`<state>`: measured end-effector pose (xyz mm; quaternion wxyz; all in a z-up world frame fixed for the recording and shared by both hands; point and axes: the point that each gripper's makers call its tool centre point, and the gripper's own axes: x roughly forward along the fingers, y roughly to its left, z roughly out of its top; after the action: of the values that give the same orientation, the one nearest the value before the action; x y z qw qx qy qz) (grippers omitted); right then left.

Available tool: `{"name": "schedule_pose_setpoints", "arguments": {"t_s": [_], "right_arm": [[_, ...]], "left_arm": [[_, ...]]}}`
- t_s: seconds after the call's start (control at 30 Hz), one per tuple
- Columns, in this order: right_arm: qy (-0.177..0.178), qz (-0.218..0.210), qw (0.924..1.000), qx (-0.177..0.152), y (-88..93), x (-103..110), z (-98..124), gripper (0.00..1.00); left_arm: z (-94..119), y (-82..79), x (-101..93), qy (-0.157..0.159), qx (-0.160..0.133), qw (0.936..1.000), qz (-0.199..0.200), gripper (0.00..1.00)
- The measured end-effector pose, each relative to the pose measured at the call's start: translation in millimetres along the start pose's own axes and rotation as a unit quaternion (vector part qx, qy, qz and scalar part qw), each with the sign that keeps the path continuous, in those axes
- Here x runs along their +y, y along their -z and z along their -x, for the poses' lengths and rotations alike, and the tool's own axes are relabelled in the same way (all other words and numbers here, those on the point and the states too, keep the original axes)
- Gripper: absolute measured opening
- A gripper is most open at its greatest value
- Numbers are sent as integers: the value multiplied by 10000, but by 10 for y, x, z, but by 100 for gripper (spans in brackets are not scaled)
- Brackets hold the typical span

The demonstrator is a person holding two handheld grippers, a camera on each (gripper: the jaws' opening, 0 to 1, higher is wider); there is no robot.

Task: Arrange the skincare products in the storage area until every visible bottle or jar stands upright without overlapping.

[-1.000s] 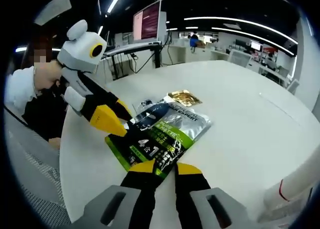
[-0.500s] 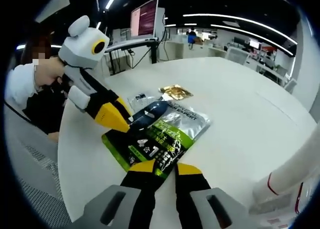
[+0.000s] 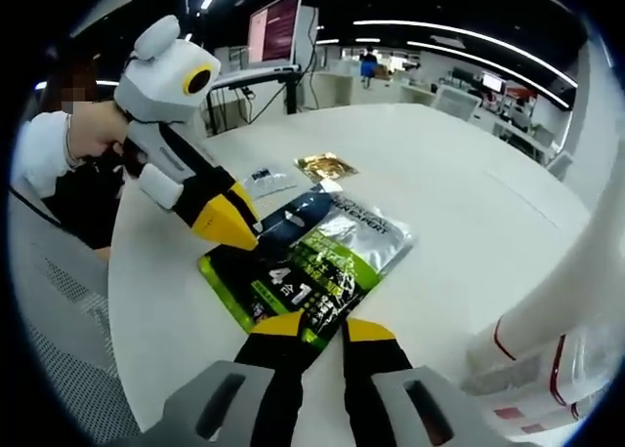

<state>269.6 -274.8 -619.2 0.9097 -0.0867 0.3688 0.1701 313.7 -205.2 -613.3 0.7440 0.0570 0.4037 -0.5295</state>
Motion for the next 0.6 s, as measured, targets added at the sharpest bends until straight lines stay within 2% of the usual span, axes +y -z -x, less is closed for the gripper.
{"name": "schedule_pose_setpoints", "arguments": {"t_s": [0.23,0.4,0.5,0.6], "right_arm": [[127,-13,9999,92,94,-104,96,8],[373,412,9984,120,118,-135,165,12],[609,645,9960,-65,23,-182,219,15],[409,728,9961,-283,-89,-94,250,15]], "left_arm": [[-63,1,-160,169,48,9998,-61,8],[-113,-34,-170,210,84,9996,-152,8],[-135,-41,-220,243,109,9994,-200,8],[-150,-60,-236,273,132,9993,-240,9]]}}
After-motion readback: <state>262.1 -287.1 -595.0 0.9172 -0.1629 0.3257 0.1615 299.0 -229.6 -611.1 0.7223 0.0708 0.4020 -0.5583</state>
